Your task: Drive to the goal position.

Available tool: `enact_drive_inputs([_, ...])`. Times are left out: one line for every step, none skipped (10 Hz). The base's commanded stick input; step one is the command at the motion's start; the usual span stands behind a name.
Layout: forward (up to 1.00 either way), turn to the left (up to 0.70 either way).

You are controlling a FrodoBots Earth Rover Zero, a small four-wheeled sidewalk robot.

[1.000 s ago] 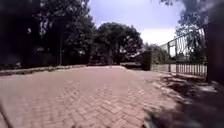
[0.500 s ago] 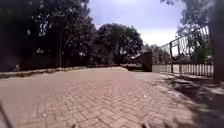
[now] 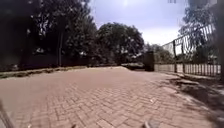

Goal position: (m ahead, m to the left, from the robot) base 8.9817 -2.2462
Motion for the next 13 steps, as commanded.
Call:
enact_drive_inputs([0.7,0.0])
enact_drive_inputs([0.7,0.0])
enact_drive_inputs([0.7,0.0])
enact_drive_inputs([0.7,0.0])
enact_drive_inputs([0.7,0.0])
enact_drive_inputs([0.7,0.0])
enact_drive_inputs([0.7,0.0])
enact_drive_inputs([0.7,0.0])
enact_drive_inputs([0.7,0.0])
enact_drive_inputs([0.7,0.0])
enact_drive_inputs([0.7,0.0])
enact_drive_inputs([0.7,0.0])
enact_drive_inputs([0.7,0.0])
